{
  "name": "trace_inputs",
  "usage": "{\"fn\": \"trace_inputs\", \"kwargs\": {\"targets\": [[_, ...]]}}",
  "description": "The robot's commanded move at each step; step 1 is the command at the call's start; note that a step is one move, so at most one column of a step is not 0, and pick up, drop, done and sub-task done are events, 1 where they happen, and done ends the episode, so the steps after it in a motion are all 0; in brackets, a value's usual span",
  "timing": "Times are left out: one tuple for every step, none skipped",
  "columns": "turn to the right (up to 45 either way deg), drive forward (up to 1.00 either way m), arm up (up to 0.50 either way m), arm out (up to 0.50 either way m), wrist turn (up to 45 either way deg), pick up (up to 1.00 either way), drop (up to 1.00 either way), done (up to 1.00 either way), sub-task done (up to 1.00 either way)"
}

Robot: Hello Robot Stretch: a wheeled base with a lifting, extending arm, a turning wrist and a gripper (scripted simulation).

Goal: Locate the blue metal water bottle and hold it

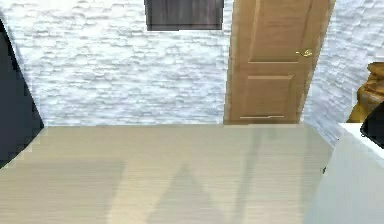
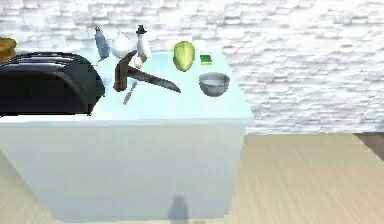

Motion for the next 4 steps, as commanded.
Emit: {"fn": "trace_inputs", "kwargs": {"targets": [[45.0, 0.00, 0.00, 0.00, 0.0, 0.00, 0.00, 0.00, 0.00], [3.0, 0.00, 0.00, 0.00, 0.0, 0.00, 0.00, 0.00, 0.00], [0.0, 0.05, 0.00, 0.00, 0.0, 0.00, 0.00, 0.00, 0.00], [-39.0, 0.00, 0.00, 0.00, 0.0, 0.00, 0.00, 0.00, 0.00]]}}
